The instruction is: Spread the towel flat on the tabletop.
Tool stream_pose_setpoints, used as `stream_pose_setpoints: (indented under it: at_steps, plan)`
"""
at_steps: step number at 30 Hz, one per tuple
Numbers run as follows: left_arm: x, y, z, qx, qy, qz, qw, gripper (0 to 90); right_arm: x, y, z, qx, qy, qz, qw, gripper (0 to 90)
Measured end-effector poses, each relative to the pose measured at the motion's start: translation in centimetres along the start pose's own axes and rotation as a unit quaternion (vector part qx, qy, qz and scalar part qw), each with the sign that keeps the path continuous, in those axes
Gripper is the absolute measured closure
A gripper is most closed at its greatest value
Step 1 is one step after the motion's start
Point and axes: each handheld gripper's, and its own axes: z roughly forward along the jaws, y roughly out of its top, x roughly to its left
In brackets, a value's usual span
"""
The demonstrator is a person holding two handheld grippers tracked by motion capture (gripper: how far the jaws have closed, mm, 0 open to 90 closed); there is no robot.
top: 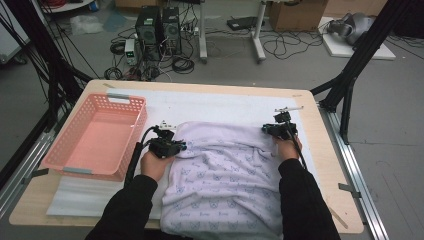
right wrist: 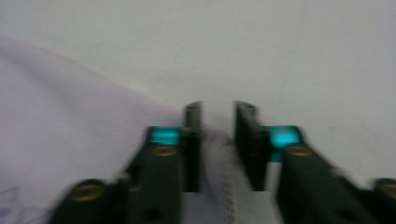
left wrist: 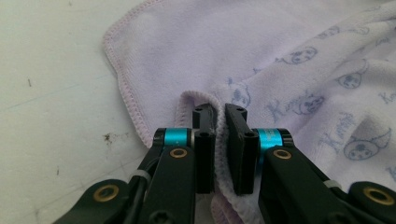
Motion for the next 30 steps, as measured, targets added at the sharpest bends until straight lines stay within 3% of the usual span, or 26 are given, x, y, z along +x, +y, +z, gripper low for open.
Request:
stream_pose_setpoints:
  at_steps: [2, 3, 5, 7, 10, 12, 15, 19, 21, 23, 28, 30]
  plan:
    - [-0.1, 0.0, 0.0, -0.004, 0.001, -0.002, 1.0, 81.8, 0.6, 0.3, -0.4, 0.002, -0.021, -0.054, 0.9983, 87.6]
    - [-0.1, -0.1, 0.0, -0.006, 0.002, -0.002, 1.0, 81.8, 0.8, 0.5, -1.0, -0.019, -0.033, -0.066, 0.9971, 87.8]
    - [-0.2, -0.1, -0.1, -0.007, 0.004, 0.0, 1.0, 81.8, 1.1, 0.9, -2.6, -0.092, -0.05, -0.069, 0.9921, 87.8]
    - [-0.2, -0.1, -0.1, -0.006, 0.003, 0.002, 1.0, 81.8, 1.7, 1.2, -3.5, -0.12, -0.061, -0.097, 0.9861, 87.5]
    - [-0.2, -0.2, -0.2, -0.01, 0.002, -0.001, 0.9999, 81.7, 2.8, 0.8, -3.4, -0.098, -0.049, -0.148, 0.9829, 86.9]
    - [-0.2, -0.2, -0.2, -0.011, 0.002, -0.003, 0.9999, 81.6, 3.2, -0.2, -2.9, -0.068, -0.037, -0.168, 0.9827, 86.8]
    - [-0.2, -0.3, -0.3, -0.01, 0.001, 0.0, 0.9999, 81.4, 3.2, -1.4, -2.3, -0.035, -0.014, -0.162, 0.9861, 86.7]
    - [-0.1, -0.3, -0.3, -0.012, 0.001, -0.002, 0.9999, 81.0, 2.8, -2.4, -2.0, -0.016, 0.01, -0.15, 0.9885, 84.6]
    - [-0.2, -0.3, -0.2, -0.014, 0.002, -0.005, 0.9999, 80.7, 2.7, -2.5, -2.0, -0.009, 0.02, -0.139, 0.9901, 75.4]
    - [-0.3, -0.3, -0.2, -0.014, 0.003, -0.004, 0.9999, 80.3, 2.6, -2.4, -1.9, -0.011, 0.018, -0.146, 0.989, 67.7]
    - [-0.2, -0.2, -0.3, -0.015, 0.003, -0.005, 0.9999, 79.1, 1.2, -2.0, -2.9, -0.063, 0.024, -0.09, 0.9936, 60.8]
    - [-0.2, -0.2, -0.3, -0.016, 0.003, -0.006, 0.9998, 78.8, 0.5, -1.8, -3.6, -0.083, 0.003, -0.072, 0.994, 61.9]
